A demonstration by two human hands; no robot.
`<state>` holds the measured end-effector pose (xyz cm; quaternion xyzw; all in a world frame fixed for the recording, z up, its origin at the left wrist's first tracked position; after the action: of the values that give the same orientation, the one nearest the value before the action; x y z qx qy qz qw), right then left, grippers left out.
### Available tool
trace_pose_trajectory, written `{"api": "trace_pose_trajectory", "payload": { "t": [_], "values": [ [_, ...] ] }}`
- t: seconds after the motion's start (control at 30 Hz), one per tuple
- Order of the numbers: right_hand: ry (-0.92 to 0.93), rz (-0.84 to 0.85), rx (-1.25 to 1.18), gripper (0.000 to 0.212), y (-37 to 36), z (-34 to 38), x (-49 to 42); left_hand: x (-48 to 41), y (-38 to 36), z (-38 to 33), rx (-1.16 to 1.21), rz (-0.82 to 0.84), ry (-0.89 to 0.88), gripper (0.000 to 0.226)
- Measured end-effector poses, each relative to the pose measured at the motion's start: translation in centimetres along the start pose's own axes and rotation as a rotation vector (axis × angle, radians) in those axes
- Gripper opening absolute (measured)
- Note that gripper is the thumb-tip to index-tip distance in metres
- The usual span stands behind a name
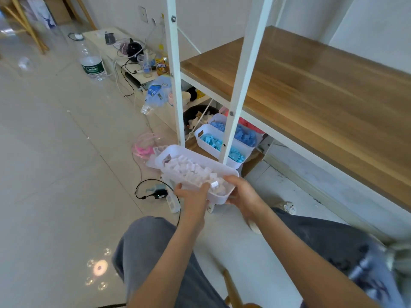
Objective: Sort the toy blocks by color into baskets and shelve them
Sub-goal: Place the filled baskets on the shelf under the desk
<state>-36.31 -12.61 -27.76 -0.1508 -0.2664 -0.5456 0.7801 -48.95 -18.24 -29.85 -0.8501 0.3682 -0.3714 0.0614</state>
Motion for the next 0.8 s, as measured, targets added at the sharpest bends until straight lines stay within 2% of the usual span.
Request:
{"api": "trace_pose_trajectory", "payload": {
  "t": [0.07,0.23,0.37,0.53,0.67,0.8],
  "values": [
    [-0.016,-0.016,-0.022,0.011,1.7,-1.3,2.1,1.7,-0.9,1.4,-0.026,0.046,0.021,0.089],
    [-0.08,-0.15,-0.225,0.028,7.0,-5.2,5.4,6.3,-4.0,4.4,-0.12,0.231,0.132,0.068],
    [-0.123,-0.287,-0.373,0.016,11.6,-6.6,7.2,7.1,-4.8,3.3,-0.294,0.212,0.051,0.072],
    [-0.097,-0.303,-0.383,0.033,14.1,-6.3,7.5,7.3,-6.7,1.9,-0.435,0.173,0.144,0.033],
    [-0.091,-0.351,-0.413,0.038,15.3,-5.9,6.7,7.3,-8.8,1.1,-0.414,0.172,0.06,0.021],
    [-0.023,-0.312,-0.383,0.022,15.4,-3.6,4.9,5.6,-8.8,-1.2,-0.226,0.129,-0.07,0.014]
  ]
}}
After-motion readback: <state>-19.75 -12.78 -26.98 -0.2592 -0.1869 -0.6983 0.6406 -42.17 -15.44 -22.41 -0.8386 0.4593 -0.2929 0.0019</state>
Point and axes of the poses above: each hand's wrist, its own x-axis away from the middle knuckle, its own y-axis out of the back of the hand, z = x × y, the point moved 9 cm from there along -x, towards the middle knuckle, and after that the axes turned 14 degrees about x, right-handed, at the moved point
